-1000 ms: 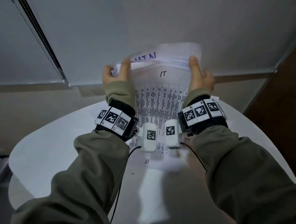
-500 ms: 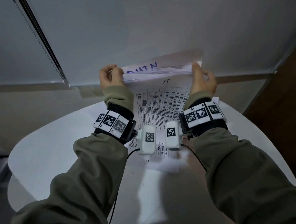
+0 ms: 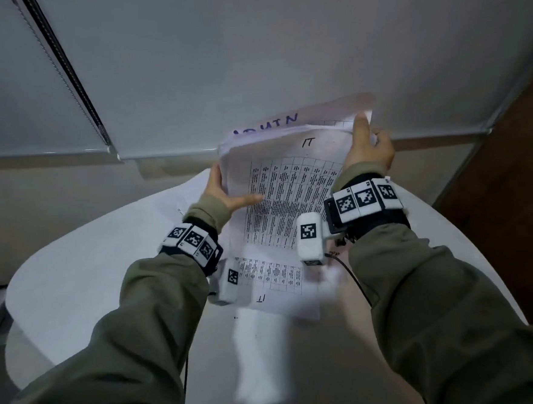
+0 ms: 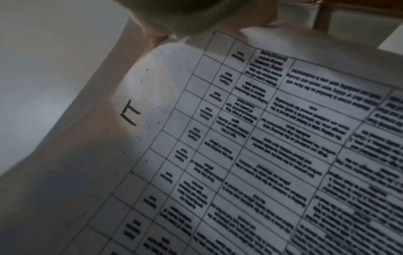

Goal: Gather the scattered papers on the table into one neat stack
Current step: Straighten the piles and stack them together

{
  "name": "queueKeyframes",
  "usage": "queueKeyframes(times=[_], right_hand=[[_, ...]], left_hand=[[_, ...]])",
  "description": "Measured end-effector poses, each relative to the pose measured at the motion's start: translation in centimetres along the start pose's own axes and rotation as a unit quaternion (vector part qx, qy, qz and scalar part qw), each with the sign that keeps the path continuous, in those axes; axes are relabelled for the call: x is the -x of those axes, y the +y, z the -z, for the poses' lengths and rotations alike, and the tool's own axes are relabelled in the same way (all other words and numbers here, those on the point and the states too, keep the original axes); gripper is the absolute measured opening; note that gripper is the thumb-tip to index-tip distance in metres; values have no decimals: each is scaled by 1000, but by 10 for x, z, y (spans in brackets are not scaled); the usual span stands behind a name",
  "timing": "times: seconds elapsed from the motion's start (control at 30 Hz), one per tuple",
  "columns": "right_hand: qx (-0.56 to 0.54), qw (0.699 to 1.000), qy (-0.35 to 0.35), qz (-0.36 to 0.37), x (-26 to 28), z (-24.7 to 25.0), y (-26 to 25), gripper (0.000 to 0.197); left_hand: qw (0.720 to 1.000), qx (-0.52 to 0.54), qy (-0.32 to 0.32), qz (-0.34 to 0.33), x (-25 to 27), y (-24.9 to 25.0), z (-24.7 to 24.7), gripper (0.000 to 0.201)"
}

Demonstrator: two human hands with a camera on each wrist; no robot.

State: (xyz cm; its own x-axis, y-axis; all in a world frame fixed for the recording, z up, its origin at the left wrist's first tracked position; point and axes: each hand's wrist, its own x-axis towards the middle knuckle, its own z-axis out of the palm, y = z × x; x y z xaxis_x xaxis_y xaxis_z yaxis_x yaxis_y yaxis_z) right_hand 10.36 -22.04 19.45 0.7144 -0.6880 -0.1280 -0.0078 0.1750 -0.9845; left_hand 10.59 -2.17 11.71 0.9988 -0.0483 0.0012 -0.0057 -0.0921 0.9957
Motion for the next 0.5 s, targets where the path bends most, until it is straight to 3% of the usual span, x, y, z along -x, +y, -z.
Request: queueKeyframes(times=[0.07,0.13,0.17,0.23,0.3,0.37,0.43,0.47,0.5], right_hand=[[0,1000,-17,7,0,-1,-1,34],[23,998,-32,40,0,-4,-1,42],[30,996,-24,84,1,-5,-2,47],[80,963,25,256,5,-4,0,68],[243,862,35,443,15,-6,9,79],[415,717,-44,559,34,-10,17,77],[539,599,-179,564,54,-18,21,72],[567,569,-230,549,61,-22,23,70],[572,558,-262,542,65,-25,23,67]], left_hand=[[998,-18,41,41,-6,-6,1,69],[994,-38,72,68,-14,-6,5,51],[994,-45,69,71,-16,-6,5,47],[995,-48,53,66,-20,-8,8,38],[995,-58,49,65,-21,-9,9,26],[995,-59,47,62,-20,-8,7,22],[994,-72,46,62,-17,-6,1,21],[993,-92,48,62,-16,-5,-2,25],[991,-106,48,60,-14,-3,-3,35]])
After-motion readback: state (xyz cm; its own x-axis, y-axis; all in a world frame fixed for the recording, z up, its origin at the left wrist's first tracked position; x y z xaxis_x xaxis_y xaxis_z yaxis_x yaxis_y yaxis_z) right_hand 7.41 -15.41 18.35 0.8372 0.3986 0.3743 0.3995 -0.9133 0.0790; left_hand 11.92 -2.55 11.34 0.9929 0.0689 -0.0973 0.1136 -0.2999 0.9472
